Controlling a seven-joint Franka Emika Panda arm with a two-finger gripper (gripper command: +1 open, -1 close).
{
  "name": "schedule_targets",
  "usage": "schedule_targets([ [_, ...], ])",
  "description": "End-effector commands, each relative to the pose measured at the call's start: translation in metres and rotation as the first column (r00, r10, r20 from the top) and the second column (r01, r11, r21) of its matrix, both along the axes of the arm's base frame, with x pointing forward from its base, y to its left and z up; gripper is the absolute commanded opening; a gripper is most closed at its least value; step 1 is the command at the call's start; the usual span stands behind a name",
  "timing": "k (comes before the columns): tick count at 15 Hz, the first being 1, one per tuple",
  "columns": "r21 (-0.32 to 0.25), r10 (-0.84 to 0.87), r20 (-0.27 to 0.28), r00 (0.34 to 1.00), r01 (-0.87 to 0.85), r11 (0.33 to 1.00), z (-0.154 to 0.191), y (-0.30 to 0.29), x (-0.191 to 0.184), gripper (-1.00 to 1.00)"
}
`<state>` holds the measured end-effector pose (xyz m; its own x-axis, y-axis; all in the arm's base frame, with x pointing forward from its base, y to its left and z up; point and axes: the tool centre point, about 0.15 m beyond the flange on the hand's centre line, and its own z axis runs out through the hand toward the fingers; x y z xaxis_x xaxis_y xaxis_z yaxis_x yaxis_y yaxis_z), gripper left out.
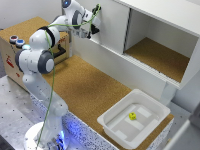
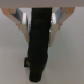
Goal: Slide the door all the way to the left
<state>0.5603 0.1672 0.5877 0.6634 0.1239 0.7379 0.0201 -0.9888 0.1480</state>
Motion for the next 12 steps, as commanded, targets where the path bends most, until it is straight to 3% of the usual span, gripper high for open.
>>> schedule_targets([
  [1,-0.005,-0.084,0.083,0.993,0.084,0.996,0.009,0.026,-0.041,1.0],
  [7,0.012,-0.155,0.029,0.988,0.154,0.988,0.003,0.003,-0.076,1.0],
  [12,-0.036,-0.227,-0.013,0.974,0.227,0.973,-0.019,-0.023,-0.093,1.0],
])
